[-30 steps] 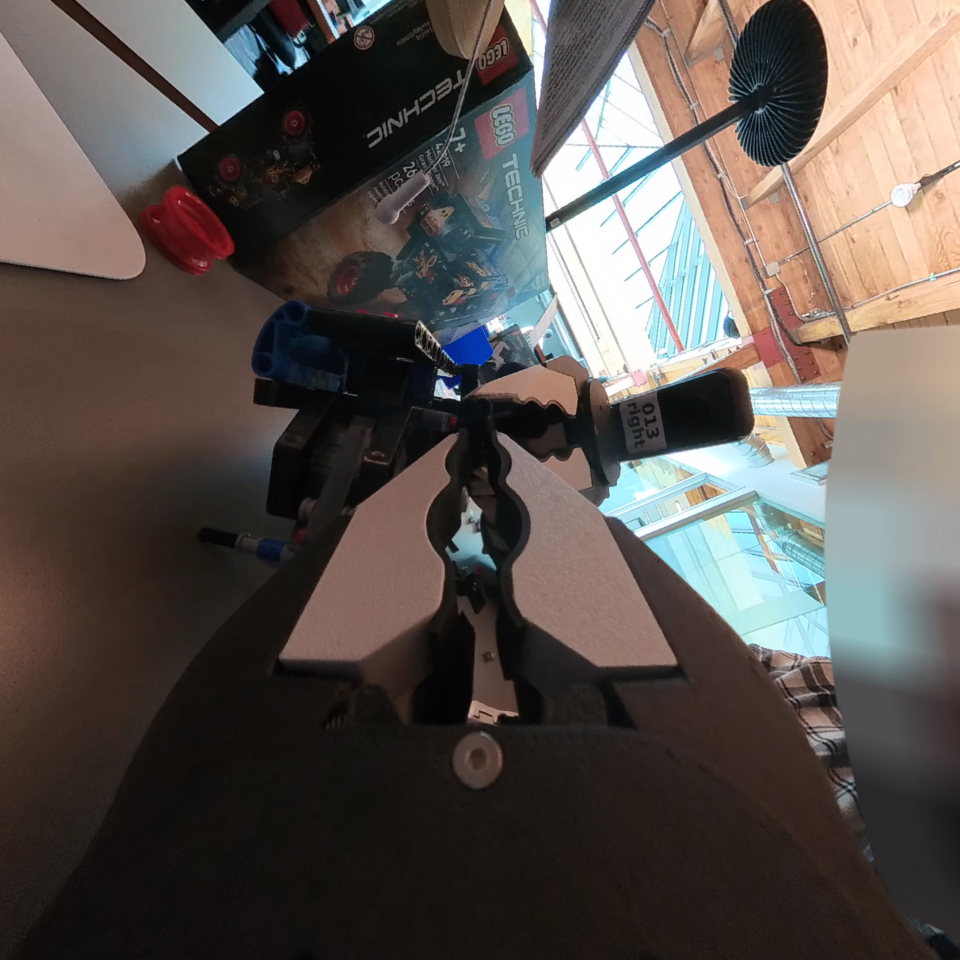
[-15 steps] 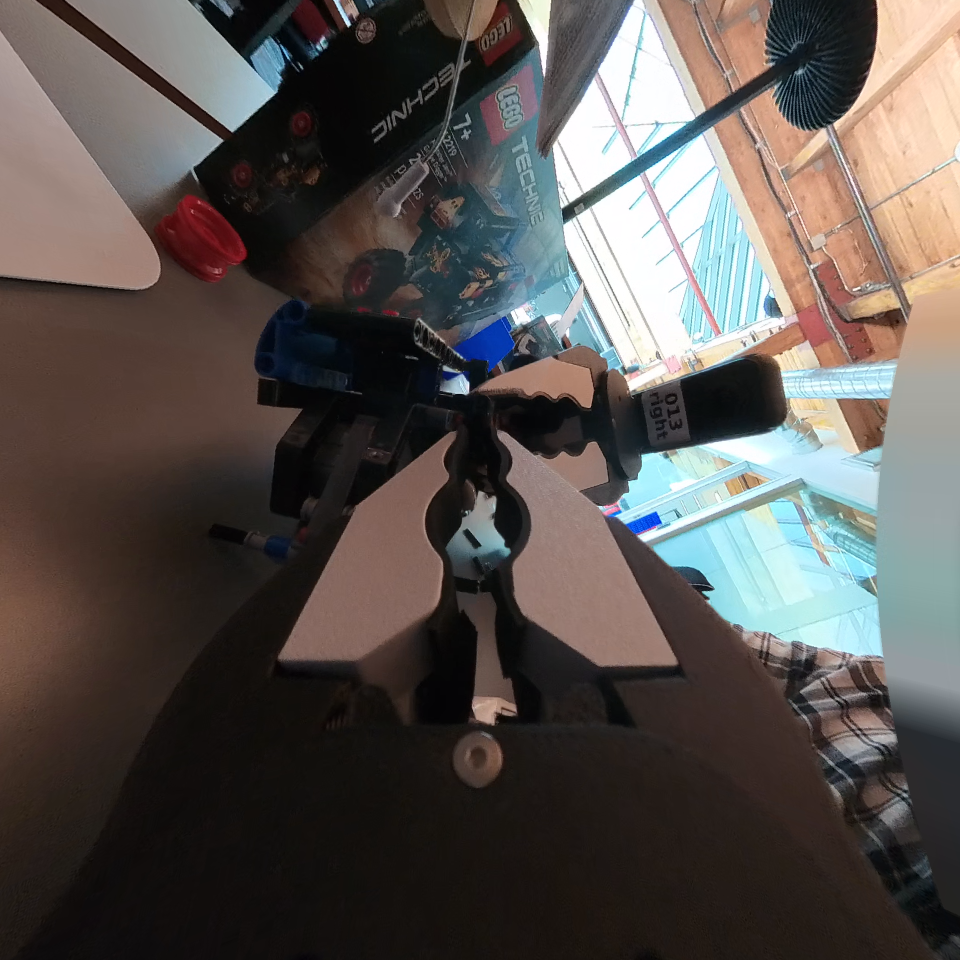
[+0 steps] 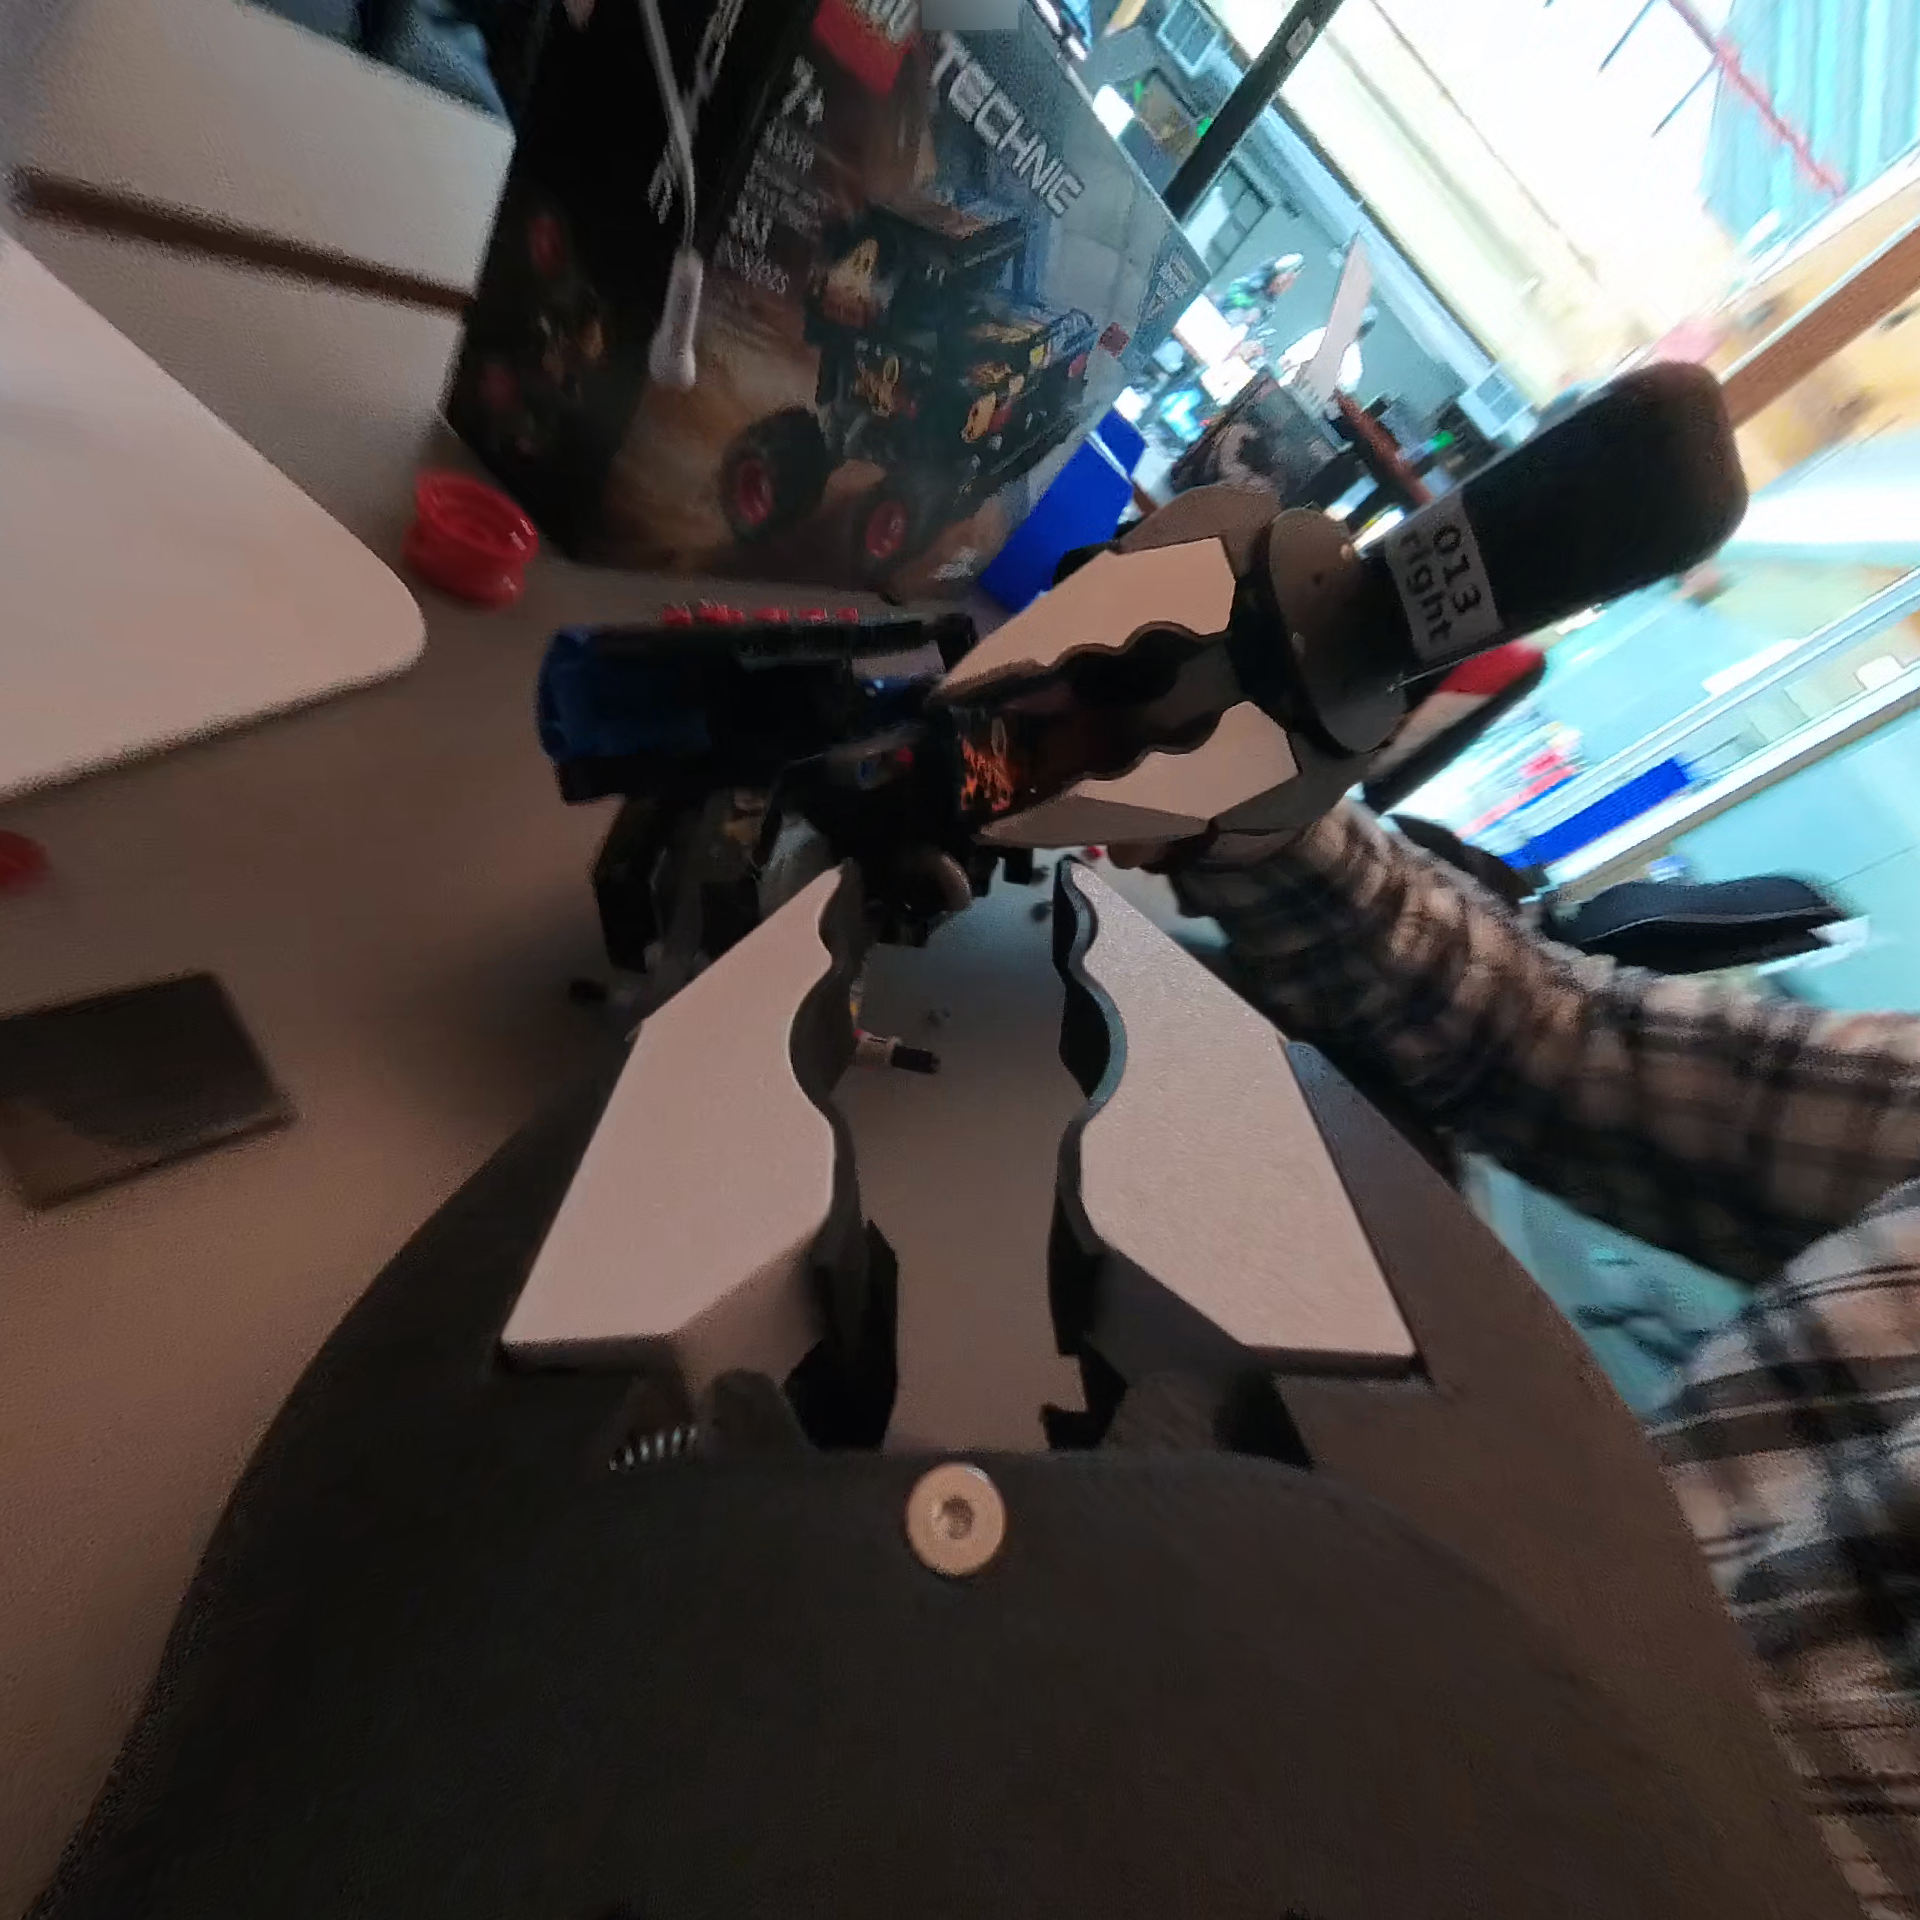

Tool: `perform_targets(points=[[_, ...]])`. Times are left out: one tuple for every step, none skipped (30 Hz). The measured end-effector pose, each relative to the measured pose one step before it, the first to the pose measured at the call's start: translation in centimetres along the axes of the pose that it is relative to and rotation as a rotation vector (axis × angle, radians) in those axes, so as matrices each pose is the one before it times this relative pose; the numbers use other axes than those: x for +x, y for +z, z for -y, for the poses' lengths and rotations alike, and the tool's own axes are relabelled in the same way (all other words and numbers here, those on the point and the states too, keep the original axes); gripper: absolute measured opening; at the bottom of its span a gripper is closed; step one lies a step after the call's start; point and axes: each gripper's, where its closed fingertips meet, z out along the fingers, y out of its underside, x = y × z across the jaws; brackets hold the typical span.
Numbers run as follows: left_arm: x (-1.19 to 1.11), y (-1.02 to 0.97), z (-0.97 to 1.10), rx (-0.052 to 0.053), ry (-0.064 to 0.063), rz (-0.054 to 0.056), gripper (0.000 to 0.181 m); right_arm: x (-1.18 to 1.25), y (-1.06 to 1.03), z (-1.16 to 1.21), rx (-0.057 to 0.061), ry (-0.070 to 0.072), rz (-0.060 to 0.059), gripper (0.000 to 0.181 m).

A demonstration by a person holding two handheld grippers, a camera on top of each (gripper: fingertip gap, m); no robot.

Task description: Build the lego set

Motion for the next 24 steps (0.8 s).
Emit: perform_targets(points=[[-0.024, -0.769, 0.798, 0.0213, 0.0811, 0.0353, 0.035, -0.109, -0.033, -0.028, -0.0075, -0.0137, 0.0016, 0.023], [-0.201, -0.699, 1.011, 0.0237, 0.0782, 0.0391, 0.037, -0.155, -0.062, -0.067, -0.0096, -0.0163, 0.0031, 0.023], [-0.455, -0.432, 0.68, -0.0008, 0.0749, 0.0426, 0.041, -0.182, -0.037, -0.096, -0.0084, -0.0164, 0.0029, 0.023], [-0.886, -0.037, -0.159, -0.0503, 0.0891, 0.0583, 0.046, -0.222, 0.012, -0.133, -0.0093, -0.0235, 0.0009, 0.024], [-0.984, 0.222, -0.597, -0.0662, 0.0752, 0.0524, 0.057, -0.286, 0.016, -0.127, -0.014, -0.0328, -0.0002, 0.023], [-0.431, 0.355, -0.344, -0.0388, 0.0317, 0.0056, 0.064, -0.302, 0.025, -0.122, -0.0182, -0.0313, -0.0013, 0.023], [0.215, 0.385, -0.133, -0.0202, 0.0049, -0.0411, 0.067, -0.287, 0.047, -0.137, -0.0178, -0.0274, -0.0039, 0.023], [0.226, 0.444, -0.207, -0.0232, 0.0066, -0.0416, 0.074, -0.368, 0.068, -0.164, -0.0181, -0.028, -0.0018, 0.022], [-0.308, 0.489, -0.427, -0.0339, 0.0126, -0.0074, 0.079, -0.394, 0.058, -0.125, -0.0153, -0.0284, -0.0037, 0.022], [-0.22, 0.569, -0.574, -0.0394, 0.028, -0.0067, 0.081, -0.3, 0.023, -0.107, -0.0118, -0.0232, -0.0083, 0.021], [0.361, 0.69, -0.743, -0.0442, 0.0399, -0.0287, 0.081, -0.272, -0.01, -0.111, -0.0093, -0.0198, -0.0071, 0.019], [0.109, 0.725, -0.675, -0.0413, 0.0348, -0.0063, 0.084, -0.254, 0.015, -0.228, -0.0121, -0.0225, -0.0064, 0.018], [0.118, 0.686, -0.385, -0.0257, 0.0294, -0.0043, 0.089, -0.199, 0.08, -0.348, -0.0174, -0.0257, -0.0098, 0.017], [0.292, 0.522, -0.032, -0.0083, 0.0195, -0.0163, 0.092, -0.159, 0.076, -0.307, -0.0151, -0.0197, -0.0127, 0.018], [0.134, 0.32, 0.285, 0.0087, 0.011, -0.0066, 0.091, -0.124, -0.001, -0.092, -0.0016, -0.0032, -0.0064, 0.02], [0.029, 0.189, 0.334, 0.0119, 0.0093, -0.001, 0.089, -0.011, -0.043, 0.044, 0.0049, 0.0081, -0.0023, 0.018], [0.1, 0.197, 0.084, 0.0007, 0.0082, -0.0038, 0.088, 0.067, -0.052, 0.031, 0.0025, 0.0002, -0.0025, 0.017], [0.091, 0.194, 0.017, 0.0005, 0.0079, -0.001, 0.086, 0.05, -0.031, -0.043, -0.0027, -0.0074, -0.0013, 0.017], [0.04, 0.083, 0.12, 0.0109, 0.012, 0.0046, 0.082, 0.099, -0.079, -0.088, -0.0054, -0.0072, -0.0036, 0.017], [0.067, -0.017, 0.098, 0.0113, 0.0075, 0.0009, 0.074, 0.149, -0.147, -0.061, -0.0024, -0.0018, -0.0032, 0.016], [0.099, -0.024, 0.026, 0.0075, 0.0033, -0.0034, 0.066, 0.106, -0.197, -0.033, 0.0028, 0.0044, 0.0045, 0.015], [-0.027, -0.03, 0.017, 0.0089, -0.0012, 0.003, 0.062, 0.076, -0.188, -0.083, 0.0009, 0.0068, 0.0087, 0.015], [0.004, 0.022, -0.022, 0.0072, -0.0045, -0.0004, 0.062, 0.008, -0.073, -0.192, -0.0035, 0.0112, 0.0105, 0.015], [0.029, 0.022, -0.023, 0.0044, -0.0036, -0.0039, 0.062, -0.102, 0.032, -0.113, 0.002, 0.0183, 0.0131, 0.018]])
